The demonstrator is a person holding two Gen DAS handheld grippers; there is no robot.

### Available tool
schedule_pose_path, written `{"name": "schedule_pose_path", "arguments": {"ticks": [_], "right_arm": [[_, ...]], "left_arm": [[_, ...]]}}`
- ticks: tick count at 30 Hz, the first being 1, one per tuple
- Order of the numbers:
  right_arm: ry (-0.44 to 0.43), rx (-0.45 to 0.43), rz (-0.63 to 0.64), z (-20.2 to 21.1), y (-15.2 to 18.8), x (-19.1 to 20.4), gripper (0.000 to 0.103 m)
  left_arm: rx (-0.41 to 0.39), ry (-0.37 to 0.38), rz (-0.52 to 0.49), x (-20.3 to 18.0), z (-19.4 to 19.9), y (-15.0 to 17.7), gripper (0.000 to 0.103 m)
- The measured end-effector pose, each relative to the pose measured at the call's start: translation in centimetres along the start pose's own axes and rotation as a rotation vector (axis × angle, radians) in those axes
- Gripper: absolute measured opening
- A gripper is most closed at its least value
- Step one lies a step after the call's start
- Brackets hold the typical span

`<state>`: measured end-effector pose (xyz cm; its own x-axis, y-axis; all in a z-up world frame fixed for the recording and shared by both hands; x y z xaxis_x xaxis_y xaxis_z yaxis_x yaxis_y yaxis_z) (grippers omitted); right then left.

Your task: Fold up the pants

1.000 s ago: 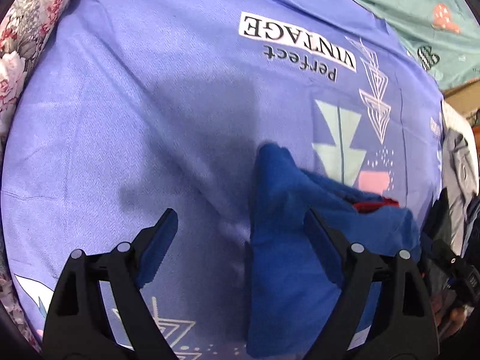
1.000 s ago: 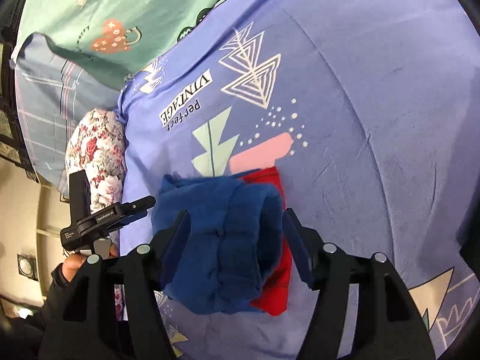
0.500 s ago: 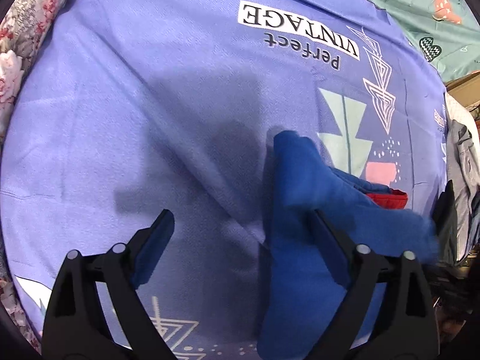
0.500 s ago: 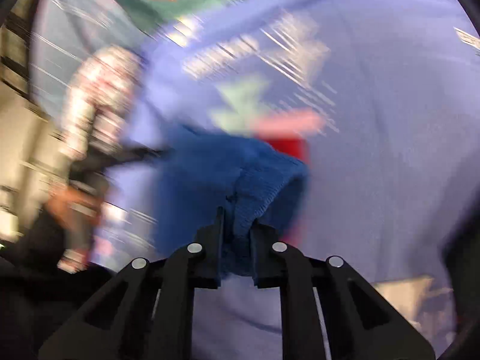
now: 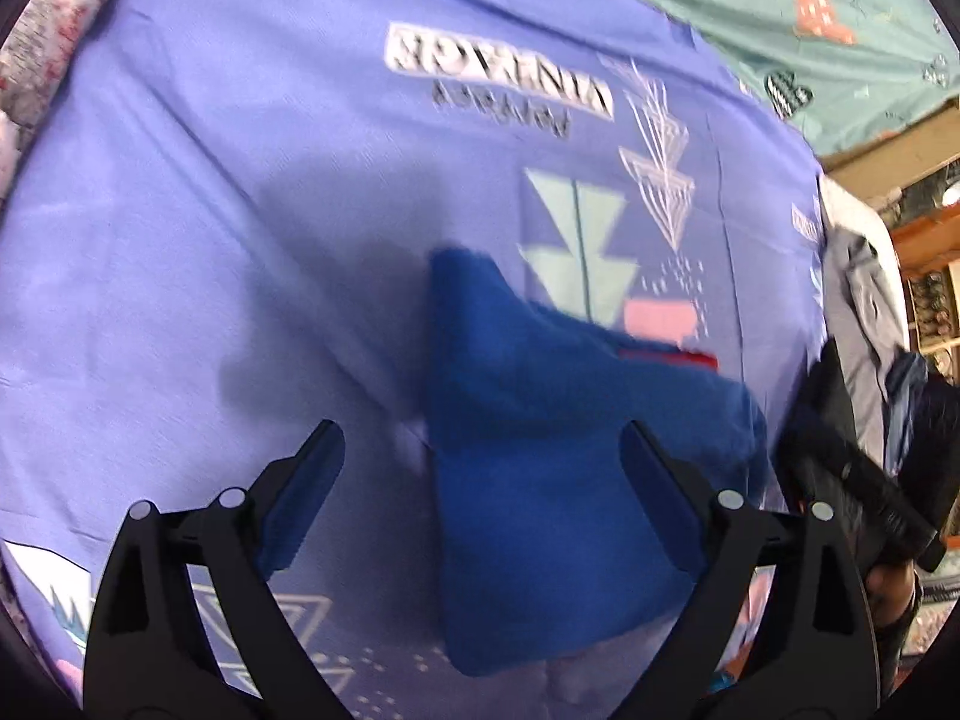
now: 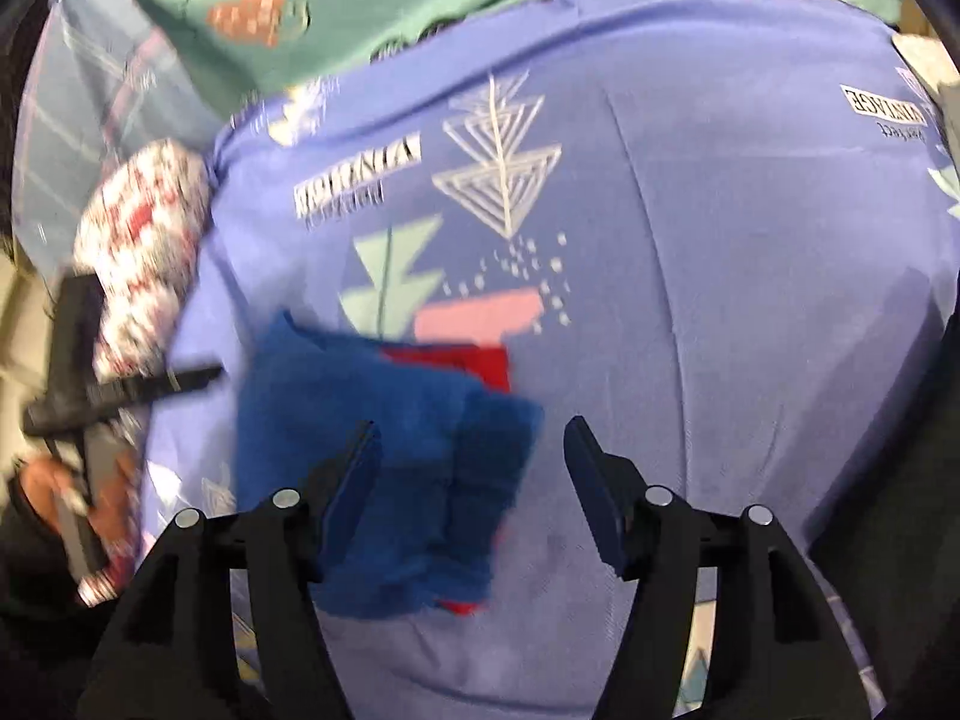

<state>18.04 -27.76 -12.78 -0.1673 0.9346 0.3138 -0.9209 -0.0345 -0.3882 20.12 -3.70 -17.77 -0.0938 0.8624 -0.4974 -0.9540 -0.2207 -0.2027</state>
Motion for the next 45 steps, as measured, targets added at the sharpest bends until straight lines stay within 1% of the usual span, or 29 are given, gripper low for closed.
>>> {"name": "schedule_pose_path", "arguments": {"ticks": [1, 2, 3, 5, 6, 7, 9, 12, 14, 15, 16, 20, 22, 24, 27, 28, 29, 30, 31, 34, 35, 38, 39, 40, 41, 42, 43, 44, 45], "right_arm": [[-0.023, 0.012, 0.019, -1.0, 0.1, 0.9, 0.059], [-0.021, 0.02, 0.03, -1.8, 0.3, 1.4, 0.056], [-0.012, 0.034, 0.037, -2.8, 0.5, 1.6, 0.056], [0.109, 0.086, 0.083, -5.7, 1.6, 1.1, 0.056], [0.139, 0.095, 0.097, -6.4, 2.0, 1.0, 0.057], [0.143, 0.09, 0.097, -6.7, 2.1, 1.0, 0.06], [0.116, 0.095, 0.072, -5.9, 2.0, 0.9, 0.062], [0.042, 0.068, 0.014, -3.4, 1.9, 0.5, 0.066], [-0.008, 0.053, -0.055, -1.7, 2.4, -0.5, 0.086], [-0.032, 0.059, -0.089, -1.2, 2.9, -1.0, 0.089], [-0.048, 0.07, -0.107, -1.1, 3.4, -1.2, 0.09], [-0.092, 0.142, -0.196, -2.5, 5.8, -2.0, 0.09], [-0.13, 0.168, -0.232, -3.2, 6.6, -1.7, 0.09], [-0.129, 0.171, -0.229, -3.8, 7.0, -1.1, 0.09], [-0.033, 0.188, -0.121, -4.6, 7.5, -0.3, 0.09], [0.048, 0.203, -0.054, -5.2, 8.0, -0.3, 0.09], [0.081, 0.211, -0.022, -5.4, 8.2, -0.2, 0.09], [0.077, 0.211, -0.014, -5.3, 8.2, 0.1, 0.09], [0.043, 0.211, -0.027, -5.0, 8.1, 0.5, 0.09], [-0.052, 0.196, -0.071, -4.5, 7.4, 1.4, 0.09], [-0.061, 0.196, -0.08, -4.7, 7.3, 1.5, 0.09], [-0.086, 0.207, -0.101, -6.0, 7.0, 1.9, 0.09], [-0.075, 0.202, -0.094, -6.2, 6.8, 2.3, 0.091], [-0.08, 0.206, -0.075, -6.5, 6.6, 2.9, 0.088], [-0.058, 0.196, -0.06, -6.7, 6.4, 3.2, 0.087], [-0.038, 0.186, -0.053, -6.8, 6.2, 3.2, 0.085], [-0.02, 0.185, -0.049, -6.9, 6.2, 3.5, 0.079], [-0.014, 0.187, -0.041, -6.8, 6.2, 3.7, 0.068], [-0.022, 0.191, -0.048, -6.5, 6.4, 3.2, 0.061]], "left_arm": [[0.016, -0.006, 0.002, 0.0, -0.6, 0.3, 0.094], [0.031, -0.012, 0.004, -0.1, -1.4, 0.6, 0.094], [0.055, -0.02, 0.01, 0.0, -2.6, 1.1, 0.094], [0.082, -0.055, 0.032, 0.8, -3.9, 1.7, 0.096], [0.084, -0.046, 0.052, 1.2, -4.4, 1.7, 0.096], [0.09, -0.039, 0.077, 1.5, -4.5, 1.8, 0.097], [0.107, -0.008, 0.129, 1.6, -4.0, 2.0, 0.096], [0.088, -0.002, 0.098, 1.2, -2.6, 2.3, 0.095], [0.091, 0.033, 0.099, 1.0, -1.7, 3.1, 0.095], [0.097, 0.051, 0.11, 1.1, -1.5, 3.4, 0.095], [0.106, 0.068, 0.122, 1.1, -1.4, 3.8, 0.095], [0.168, 0.132, 0.167, 1.0, -2.2, 6.2, 0.095], [0.191, 0.13, 0.182, 0.9, -3.3, 6.9, 0.095], [0.192, 0.125, 0.181, 0.7, -3.9, 7.3, 0.095], [0.186, 0.07, 0.138, 0.9, -4.4, 7.2, 0.096], [0.186, 0.068, 0.134, 0.9, -4.4, 7.2, 0.096], [0.188, 0.066, 0.132, 0.8, -4.5, 7.1, 0.096], [0.188, 0.054, 0.126, 0.8, -4.4, 7.2, 0.096], [0.187, 0.05, 0.126, 0.7, -4.3, 7.2, 0.096], [0.187, 0.094, 0.122, -0.1, -3.9, 7.1, 0.095], [0.196, 0.114, 0.121, -0.3, -4.1, 7.1, 0.095], [0.233, 0.137, 0.124, -0.7, -5.3, 7.1, 0.095], [0.24, 0.14, 0.124, -0.7, -5.5, 7.0, 0.096], [0.238, 0.134, 0.121, -0.7, -5.7, 6.9, 0.096], [0.236, 0.133, 0.111, -1.0, -5.8, 6.7, 0.096], [0.243, 0.149, 0.083, -1.7, -5.9, 6.7, 0.087], [0.26, 0.157, 0.059, -2.3, -6.2, 6.7, 0.068], [0.275, 0.15, 0.041, -2.7, -6.2, 6.8, 0.065], [0.273, 0.143, 0.015, -3.3, -6.0, 6.9, 0.054]]}}
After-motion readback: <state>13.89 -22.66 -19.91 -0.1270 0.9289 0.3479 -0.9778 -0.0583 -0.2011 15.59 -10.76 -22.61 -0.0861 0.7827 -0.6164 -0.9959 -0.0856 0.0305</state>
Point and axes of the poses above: each gripper's, at about its wrist camera, not at the fingertips, and z roughly against the way its jaws point, x to its left, y to its underside, the point moved 9 cm from there along -z, roughly the way its jaws point, and after that the axes turned 9 degrees about y, right-handed, at the moved point
